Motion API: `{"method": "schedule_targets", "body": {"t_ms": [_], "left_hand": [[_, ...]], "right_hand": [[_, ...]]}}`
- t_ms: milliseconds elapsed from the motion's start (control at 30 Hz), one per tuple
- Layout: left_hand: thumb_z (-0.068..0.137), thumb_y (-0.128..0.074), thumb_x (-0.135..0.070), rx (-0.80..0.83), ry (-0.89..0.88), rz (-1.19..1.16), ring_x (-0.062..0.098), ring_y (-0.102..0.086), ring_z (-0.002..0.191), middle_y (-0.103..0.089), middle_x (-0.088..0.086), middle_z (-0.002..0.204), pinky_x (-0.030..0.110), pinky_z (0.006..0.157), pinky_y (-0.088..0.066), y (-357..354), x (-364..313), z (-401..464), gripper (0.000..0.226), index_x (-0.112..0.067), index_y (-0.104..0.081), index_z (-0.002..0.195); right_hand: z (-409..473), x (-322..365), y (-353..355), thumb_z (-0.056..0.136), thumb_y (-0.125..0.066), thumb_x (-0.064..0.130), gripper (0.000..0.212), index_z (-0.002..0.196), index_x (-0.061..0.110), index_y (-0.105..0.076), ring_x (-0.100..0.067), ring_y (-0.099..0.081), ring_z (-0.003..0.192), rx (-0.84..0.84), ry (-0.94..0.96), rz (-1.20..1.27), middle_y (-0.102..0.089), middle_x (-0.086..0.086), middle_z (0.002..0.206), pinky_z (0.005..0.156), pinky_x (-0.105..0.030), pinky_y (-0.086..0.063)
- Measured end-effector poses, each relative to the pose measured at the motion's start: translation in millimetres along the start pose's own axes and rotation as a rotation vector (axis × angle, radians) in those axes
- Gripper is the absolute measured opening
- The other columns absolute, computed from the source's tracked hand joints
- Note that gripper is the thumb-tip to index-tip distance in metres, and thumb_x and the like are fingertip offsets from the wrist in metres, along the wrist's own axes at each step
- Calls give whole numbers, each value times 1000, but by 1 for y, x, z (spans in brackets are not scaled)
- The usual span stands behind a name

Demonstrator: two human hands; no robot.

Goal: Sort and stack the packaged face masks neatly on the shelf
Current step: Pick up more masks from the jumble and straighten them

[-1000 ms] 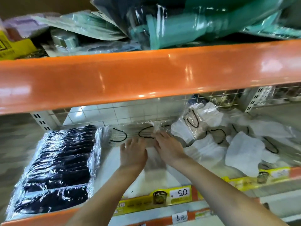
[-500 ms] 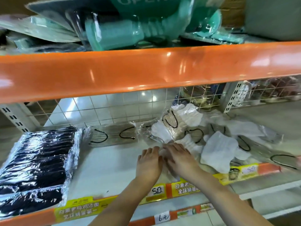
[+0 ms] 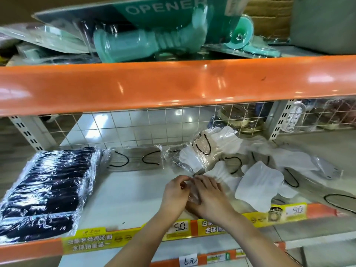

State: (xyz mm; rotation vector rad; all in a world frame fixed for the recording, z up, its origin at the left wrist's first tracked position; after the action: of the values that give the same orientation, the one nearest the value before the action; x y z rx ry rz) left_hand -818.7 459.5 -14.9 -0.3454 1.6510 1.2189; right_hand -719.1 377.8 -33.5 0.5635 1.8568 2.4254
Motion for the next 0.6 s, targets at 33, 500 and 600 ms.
{"method": "schedule_targets", "body": {"t_ms": [33, 500, 600], "left_hand": [[90, -55, -3, -13, 22, -85, 5, -61, 68, -64, -6, 81, 5, 64, -42, 2, -3, 0, 21, -18, -67, 98], [96, -53, -16, -21, 215, -483, 11, -61, 77, -65, 1, 90, 18, 62, -49, 6, 6, -8, 18, -13, -57, 113], [88, -64, -37, -14, 235, -506, 12, -65, 85, -67, 2, 101, 25, 72, -54, 6, 7, -10, 36, -14, -59, 115]], "right_hand": [[0, 0, -1, 69, -53, 60, 65, 113, 13, -65, -24, -61, 102, -2, 10, 2, -62, -4, 114, 78, -36, -54], [-3, -23, 57, 94, -58, 13, 28, 68, 10, -48, -8, -44, 53, -462, -378, 954, -46, -6, 57, 58, -32, -38], [-2, -28, 62, 94, -60, 18, 10, 88, 10, -62, -30, -66, 84, -480, -464, 1272, -70, -12, 85, 77, -43, -50]]}}
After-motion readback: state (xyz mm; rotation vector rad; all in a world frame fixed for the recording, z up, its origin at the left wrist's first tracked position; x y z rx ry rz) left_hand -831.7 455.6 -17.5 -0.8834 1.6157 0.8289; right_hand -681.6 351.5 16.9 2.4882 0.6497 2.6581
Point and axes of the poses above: each hand's wrist, its own z-axis towards the middle knuckle, its own y-axis out of the back of the hand, x = y × z, the point moved 1 cm from there along z, towards the middle knuckle
